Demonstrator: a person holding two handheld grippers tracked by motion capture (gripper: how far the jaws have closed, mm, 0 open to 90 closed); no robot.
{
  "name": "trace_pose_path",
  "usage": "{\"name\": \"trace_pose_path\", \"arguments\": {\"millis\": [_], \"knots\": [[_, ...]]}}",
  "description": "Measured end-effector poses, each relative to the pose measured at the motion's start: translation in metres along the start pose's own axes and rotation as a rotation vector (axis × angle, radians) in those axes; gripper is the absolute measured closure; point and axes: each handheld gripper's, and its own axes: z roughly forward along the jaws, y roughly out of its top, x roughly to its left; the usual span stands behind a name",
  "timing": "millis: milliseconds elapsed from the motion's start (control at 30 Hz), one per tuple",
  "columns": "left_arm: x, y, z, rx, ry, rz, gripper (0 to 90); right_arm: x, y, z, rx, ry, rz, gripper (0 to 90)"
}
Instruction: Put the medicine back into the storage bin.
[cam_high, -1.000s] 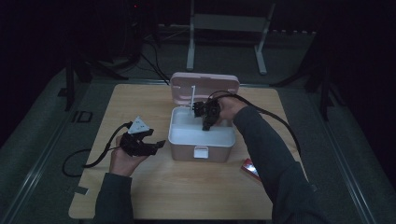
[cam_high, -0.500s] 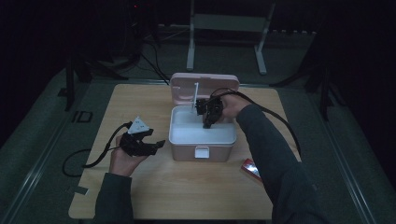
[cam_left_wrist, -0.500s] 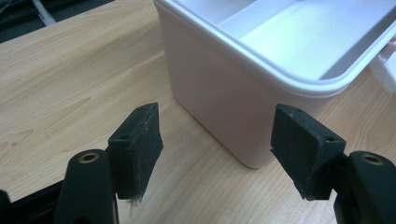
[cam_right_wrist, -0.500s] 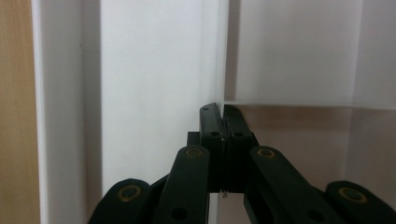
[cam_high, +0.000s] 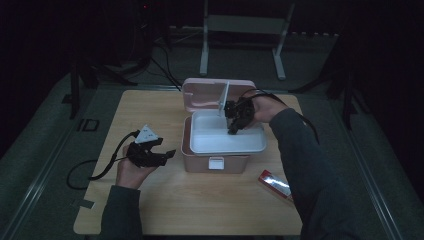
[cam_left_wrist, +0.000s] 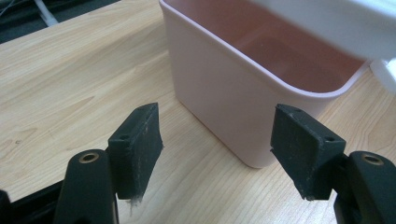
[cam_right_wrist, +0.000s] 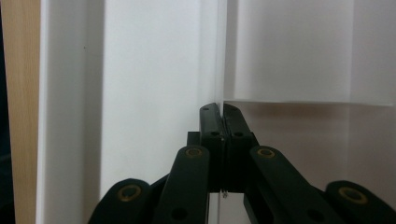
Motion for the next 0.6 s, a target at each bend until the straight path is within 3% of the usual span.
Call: {"name": "trace_pose_path", "arguments": {"millis": [233, 300, 367, 433, 467, 500, 533, 600], "knots": [[0.0, 0.0, 0.001, 0.005, 0.0, 0.0, 33.0, 0.007, -0.048, -0.011, -0.02, -0.011, 0.041, 90.0], [0.0, 0.0, 0.001, 0.007, -0.001, 0.001, 33.0, 0.01, -0.07, -0.018, -0.029, -0.017, 0.079, 90.0], [0.0, 0.0, 0.002, 0.009, -0.002, 0.0, 33.0, 0.011, -0.08, -0.022, -0.034, -0.022, 0.094, 90.0], [-0.001, 0.0, 0.003, 0.012, -0.005, 0.001, 33.0, 0.014, -0.112, -0.033, -0.054, -0.03, 0.144, 90.0], [-0.001, 0.0, 0.003, 0.012, -0.005, 0.001, 33.0, 0.014, -0.112, -0.033, -0.054, -0.03, 0.144, 90.0], [-0.001, 0.0, 0.003, 0.013, -0.005, 0.002, 33.0, 0.015, -0.129, -0.037, -0.052, -0.03, 0.174, 90.0], [-0.001, 0.0, 0.003, 0.014, -0.005, 0.001, 33.0, 0.015, -0.129, -0.037, -0.052, -0.03, 0.174, 90.0], [-0.001, 0.0, 0.004, 0.015, -0.004, -0.001, 33.0, 0.016, -0.146, -0.04, -0.034, -0.038, 0.208, 90.0]]}}
